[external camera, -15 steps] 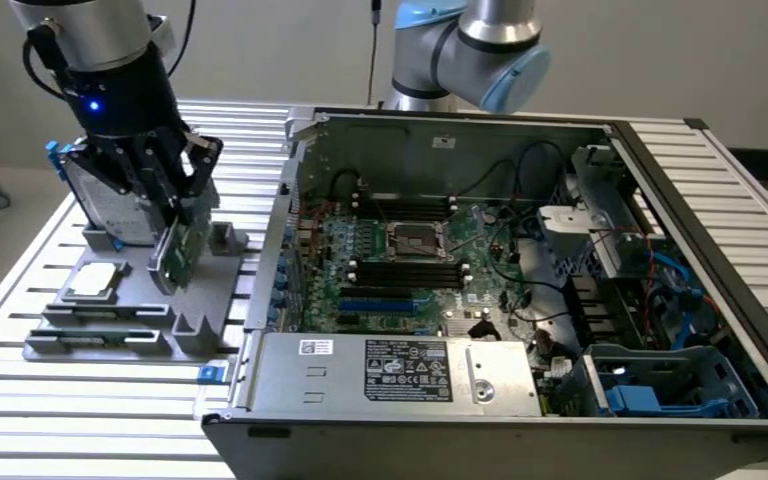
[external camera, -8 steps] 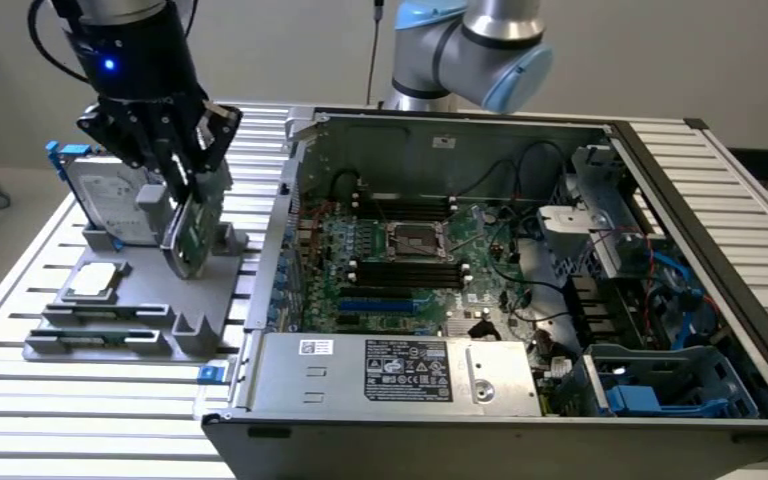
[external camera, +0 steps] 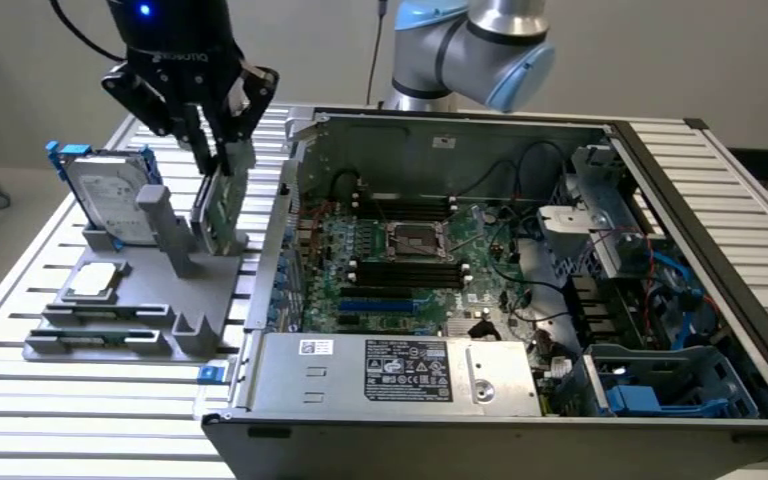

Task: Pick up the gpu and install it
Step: 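Pick up the gpu and move the gpu toward the slot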

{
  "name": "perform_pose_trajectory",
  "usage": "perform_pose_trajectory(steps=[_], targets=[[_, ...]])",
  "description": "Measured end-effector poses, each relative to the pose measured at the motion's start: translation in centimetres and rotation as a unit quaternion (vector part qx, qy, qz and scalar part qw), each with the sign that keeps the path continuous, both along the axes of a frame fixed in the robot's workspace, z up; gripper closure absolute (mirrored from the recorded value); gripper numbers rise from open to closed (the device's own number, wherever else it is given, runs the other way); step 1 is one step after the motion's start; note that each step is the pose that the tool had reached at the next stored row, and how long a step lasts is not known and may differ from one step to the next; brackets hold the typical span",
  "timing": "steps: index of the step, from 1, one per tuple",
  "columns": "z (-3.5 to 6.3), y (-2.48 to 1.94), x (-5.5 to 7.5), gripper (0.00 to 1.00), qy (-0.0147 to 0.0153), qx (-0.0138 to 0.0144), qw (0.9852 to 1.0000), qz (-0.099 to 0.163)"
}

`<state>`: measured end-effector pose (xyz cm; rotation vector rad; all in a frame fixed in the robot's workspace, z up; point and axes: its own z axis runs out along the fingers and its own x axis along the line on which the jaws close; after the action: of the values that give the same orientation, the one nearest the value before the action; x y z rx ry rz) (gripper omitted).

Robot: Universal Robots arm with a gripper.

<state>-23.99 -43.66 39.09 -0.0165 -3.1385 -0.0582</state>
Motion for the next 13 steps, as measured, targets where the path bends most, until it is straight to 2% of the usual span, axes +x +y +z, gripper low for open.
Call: perform_pose_trajectory(steps=[10, 13], targets=[[4.52, -0.06, 4.5, 0.74, 0.0048, -0.0001, 1.0000, 0.000], [5.43, -0.06, 5.9, 0.74, 0.0066, 0.0000, 1.0000, 0.000]])
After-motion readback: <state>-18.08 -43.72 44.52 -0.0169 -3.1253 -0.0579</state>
